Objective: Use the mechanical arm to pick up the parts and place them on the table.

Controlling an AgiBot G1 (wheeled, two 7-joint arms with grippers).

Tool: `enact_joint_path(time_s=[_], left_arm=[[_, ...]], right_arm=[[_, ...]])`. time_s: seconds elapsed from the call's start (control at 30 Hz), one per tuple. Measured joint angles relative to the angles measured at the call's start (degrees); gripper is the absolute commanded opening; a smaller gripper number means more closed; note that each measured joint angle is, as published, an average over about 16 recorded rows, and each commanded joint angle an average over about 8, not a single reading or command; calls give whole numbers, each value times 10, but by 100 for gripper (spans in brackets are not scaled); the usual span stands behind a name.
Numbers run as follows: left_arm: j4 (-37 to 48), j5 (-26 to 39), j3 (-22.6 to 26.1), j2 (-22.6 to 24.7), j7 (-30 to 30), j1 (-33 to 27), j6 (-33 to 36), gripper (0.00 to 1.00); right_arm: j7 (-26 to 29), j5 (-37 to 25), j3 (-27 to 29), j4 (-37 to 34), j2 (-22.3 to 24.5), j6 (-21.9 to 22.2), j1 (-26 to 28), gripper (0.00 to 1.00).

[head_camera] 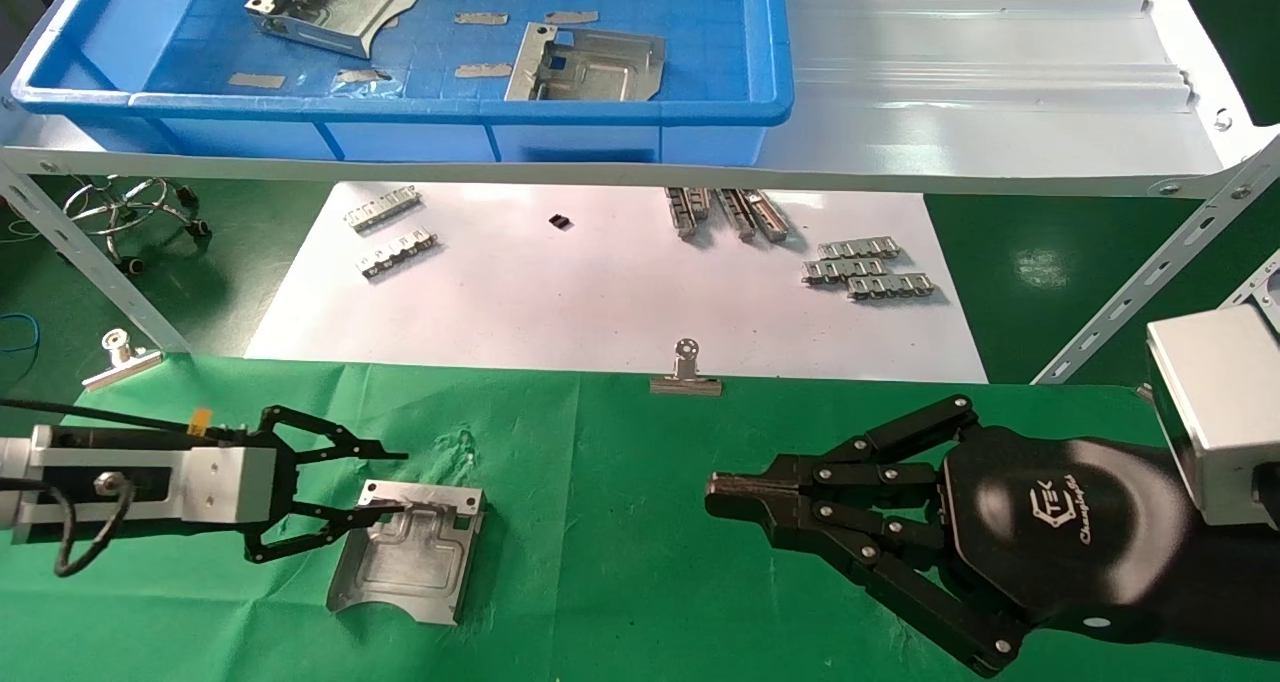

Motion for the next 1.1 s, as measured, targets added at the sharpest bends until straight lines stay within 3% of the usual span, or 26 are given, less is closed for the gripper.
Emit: enact_joint_path(time_s=[0.1, 0.13, 0.37, 0.4, 1.1], left_arm=[[-5, -5, -4, -5, -20, -2, 13, 100], [-8, -7, -6, -7, -28, -2, 16, 100], [-50, -27, -29, -20, -94, 15, 28, 100], [-58, -30, -34, -22, -104, 20, 28, 100], [-268, -100, -153, -64, -302, 132, 8, 100]], right_arm=[[0, 0, 0, 0, 0, 0, 0, 0], [0, 0, 0, 0, 0, 0, 0, 5], [0, 0, 0, 0, 0, 0, 0, 93], [0, 0, 0, 0, 0, 0, 0, 100], [0, 0, 0, 0, 0, 0, 0, 100]])
